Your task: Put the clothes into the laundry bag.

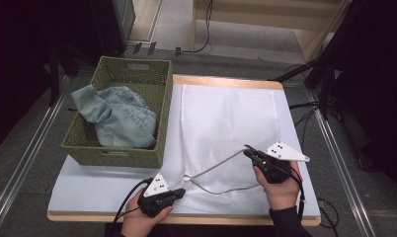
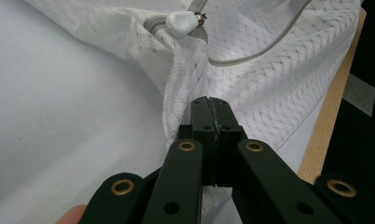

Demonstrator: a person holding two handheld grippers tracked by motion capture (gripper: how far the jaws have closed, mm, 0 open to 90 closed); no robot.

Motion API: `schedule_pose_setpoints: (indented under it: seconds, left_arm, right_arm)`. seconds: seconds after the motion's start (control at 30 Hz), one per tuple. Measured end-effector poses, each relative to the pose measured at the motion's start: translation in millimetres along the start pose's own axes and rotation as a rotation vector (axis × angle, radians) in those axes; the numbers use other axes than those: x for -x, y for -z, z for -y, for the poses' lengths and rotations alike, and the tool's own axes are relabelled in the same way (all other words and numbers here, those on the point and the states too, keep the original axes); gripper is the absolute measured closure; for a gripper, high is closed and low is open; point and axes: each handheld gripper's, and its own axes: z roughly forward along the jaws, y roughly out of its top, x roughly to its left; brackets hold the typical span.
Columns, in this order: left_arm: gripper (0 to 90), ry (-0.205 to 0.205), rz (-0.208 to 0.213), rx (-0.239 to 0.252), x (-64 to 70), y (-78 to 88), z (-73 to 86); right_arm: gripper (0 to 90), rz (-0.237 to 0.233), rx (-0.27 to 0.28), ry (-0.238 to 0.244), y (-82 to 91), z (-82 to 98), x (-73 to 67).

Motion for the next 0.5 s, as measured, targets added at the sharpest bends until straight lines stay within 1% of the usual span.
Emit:
schedule_pose_setpoints:
  seconds: [0.03, 0.07, 0.13, 0.17, 0.2, 0.23, 0.27, 0.3, 0.33, 0.37, 0.4, 0.43, 0.47, 0.5]
  left_arm:
    - [79.5, 0.001, 0.028, 0.002, -0.9, 0.8, 0.4]
    - [79.5, -0.001, 0.047, 0.007, -0.9, 0.9, 0.7]
    - [67.9, -0.011, 0.072, 0.006, 0.6, 2.1, 0.8]
    - [61.9, -0.014, 0.073, 0.007, 1.6, 3.6, 0.8]
    - [53.8, -0.018, 0.069, 0.011, 2.2, 4.7, 0.7]
    - [53.8, -0.017, 0.071, 0.021, 2.7, 6.7, 0.3]
    - [48.9, -0.011, 0.074, 0.039, 3.2, 9.0, -0.5]
    - [41.4, -0.004, 0.081, 0.056, 3.2, 12.0, -1.6]
    - [41.4, 0.007, 0.086, 0.075, 3.4, 15.0, -2.6]
    - [37.5, 0.018, 0.094, 0.081, 4.3, 19.0, -4.1]
    - [29.2, 0.019, 0.101, 0.078, 5.3, 21.9, -5.5]
    - [29.2, 0.018, 0.098, 0.075, 6.5, 23.6, -6.4]
    - [17.1, 0.015, 0.083, 0.072, 8.2, 26.2, -7.7]
    - [17.1, 0.021, 0.077, 0.074, 10.0, 29.3, -8.9]
  right_arm:
    - [88.6, -0.002, -0.005, 0.003, -0.9, 0.6, -1.0]
    - [88.6, -0.002, -0.005, 0.003, -0.9, 0.6, -1.0]
    - [88.6, -0.003, -0.006, 0.002, -1.7, 1.5, -1.3]
    - [88.6, -0.004, -0.007, 0.001, -2.1, 1.9, -1.3]
    - [88.6, -0.004, -0.009, 0.000, -2.5, 2.5, -0.9]
    - [88.6, -0.004, -0.009, 0.000, -2.5, 2.5, -0.9]
    - [88.6, -0.004, -0.009, -0.001, -2.6, 2.7, -0.9]
    - [88.6, -0.005, -0.007, -0.002, -2.3, 2.7, -0.6]
    - [88.6, -0.005, -0.007, -0.002, -2.3, 2.7, -0.6]
    - [88.5, -0.005, -0.007, -0.001, -2.0, 2.7, -0.4]
    - [88.4, -0.004, -0.008, -0.005, -1.6, 3.3, 0.1]
    - [88.4, -0.004, -0.008, -0.005, -1.6, 3.3, 0.1]
    - [88.4, -0.009, -0.010, -0.007, -2.0, 4.6, 0.6]
    - [88.4, -0.009, -0.010, -0.007, -2.0, 4.6, 0.6]
